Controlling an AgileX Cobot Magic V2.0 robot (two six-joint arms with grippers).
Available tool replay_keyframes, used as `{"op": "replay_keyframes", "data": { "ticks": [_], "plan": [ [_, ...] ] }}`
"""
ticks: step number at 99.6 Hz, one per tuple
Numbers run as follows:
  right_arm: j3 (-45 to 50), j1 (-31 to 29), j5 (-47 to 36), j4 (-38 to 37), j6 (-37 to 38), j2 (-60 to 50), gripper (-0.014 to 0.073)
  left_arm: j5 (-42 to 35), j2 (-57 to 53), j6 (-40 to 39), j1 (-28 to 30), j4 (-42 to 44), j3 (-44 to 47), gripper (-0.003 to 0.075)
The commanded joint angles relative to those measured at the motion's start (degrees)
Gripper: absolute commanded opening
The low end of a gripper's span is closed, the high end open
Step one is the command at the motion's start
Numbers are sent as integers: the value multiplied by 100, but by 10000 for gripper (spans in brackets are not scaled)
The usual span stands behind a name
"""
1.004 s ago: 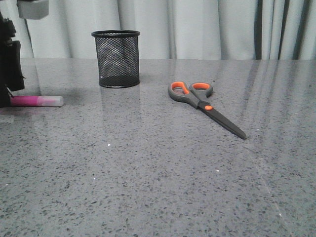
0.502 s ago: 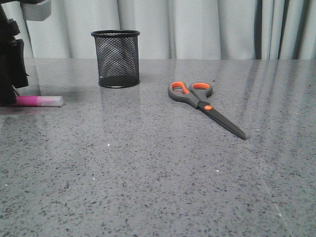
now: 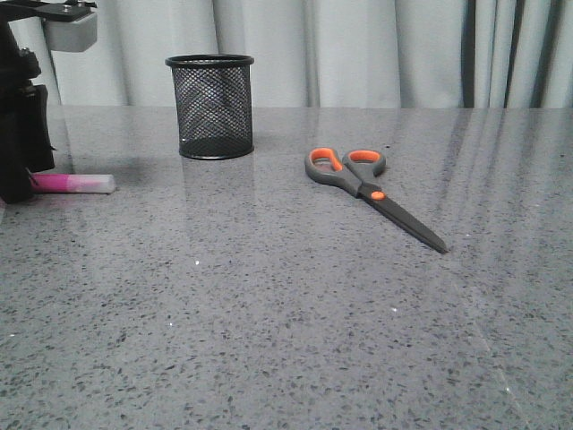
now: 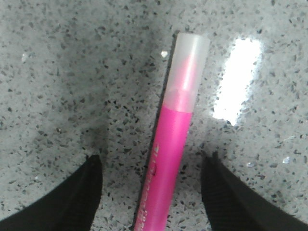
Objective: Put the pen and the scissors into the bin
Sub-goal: 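Lower the left gripper onto the pink highlighter and close on it, then lift the pink highlighter with the left gripper and carry it over the mesh cup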
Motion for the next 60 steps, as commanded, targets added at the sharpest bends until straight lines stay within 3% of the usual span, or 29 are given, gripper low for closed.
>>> {"op": "replay_keyframes", "data": {
  "ticks": [1,13,39,60],
  "plan": [
    [-191,9,-273,172,-59,-14,310,-64,-207,-8,15,-131,-161,416],
    [-191,9,-273,172,-59,-14,310,-64,-172,-8,15,-131,-161,353],
    [-191,9,-283,172,-59,-14,310,131,-74,-30,15,-131,-161,-22],
    [-191,9,-283,172,-59,-14,310,249,-89,-30,15,-131,-172,-21]
  ]
}}
